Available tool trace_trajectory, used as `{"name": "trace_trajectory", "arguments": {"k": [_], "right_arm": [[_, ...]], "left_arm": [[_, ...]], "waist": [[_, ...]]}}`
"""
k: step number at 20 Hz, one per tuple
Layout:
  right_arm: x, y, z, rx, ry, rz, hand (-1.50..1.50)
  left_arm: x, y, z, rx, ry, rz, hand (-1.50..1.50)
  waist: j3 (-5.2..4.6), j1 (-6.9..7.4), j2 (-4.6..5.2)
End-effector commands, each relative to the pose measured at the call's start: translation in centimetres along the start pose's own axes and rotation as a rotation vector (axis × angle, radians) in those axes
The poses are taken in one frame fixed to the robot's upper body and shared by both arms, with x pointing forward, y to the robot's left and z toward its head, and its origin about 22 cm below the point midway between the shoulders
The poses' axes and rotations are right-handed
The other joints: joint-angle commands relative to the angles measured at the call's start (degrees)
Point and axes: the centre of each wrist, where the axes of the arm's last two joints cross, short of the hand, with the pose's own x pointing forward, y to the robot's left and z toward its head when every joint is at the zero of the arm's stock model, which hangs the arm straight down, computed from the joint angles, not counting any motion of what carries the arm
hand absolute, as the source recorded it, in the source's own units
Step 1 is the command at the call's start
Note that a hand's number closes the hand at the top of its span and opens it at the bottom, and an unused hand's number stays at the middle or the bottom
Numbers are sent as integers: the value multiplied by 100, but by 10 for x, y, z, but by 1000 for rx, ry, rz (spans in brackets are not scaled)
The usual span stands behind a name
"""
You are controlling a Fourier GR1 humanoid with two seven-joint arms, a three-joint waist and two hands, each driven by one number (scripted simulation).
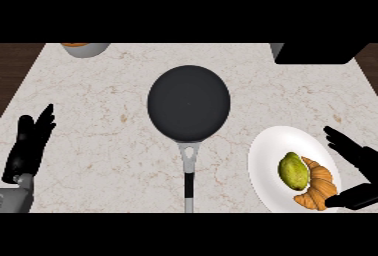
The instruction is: Pick the pear from the plate and place it in the pan
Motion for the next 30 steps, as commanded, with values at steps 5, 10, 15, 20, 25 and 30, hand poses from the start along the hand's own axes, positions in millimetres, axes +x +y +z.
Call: {"name": "trace_trajectory", "arguments": {"k": [5,10,15,20,25,30], "right_arm": [[-8,11,-12,19,-8,26,-150],[-17,25,-26,1,-15,-11,-150],[-6,34,-6,27,1,13,-150],[-22,32,-31,53,30,10,-150],[-21,42,-51,65,48,39,-150],[-13,46,-44,5,-23,135,150]], "left_arm": [[8,10,-7,-1,-10,-1,0],[-5,13,0,-4,0,14,0],[-5,22,-11,-9,4,3,0],[19,9,-11,-9,-2,3,0],[-20,1,-5,0,9,15,0],[-14,5,8,-17,-5,-5,0]], "waist": [[0,-4,1],[0,5,1],[-2,-20,-2],[1,-3,1],[0,6,5],[0,8,0]]}}
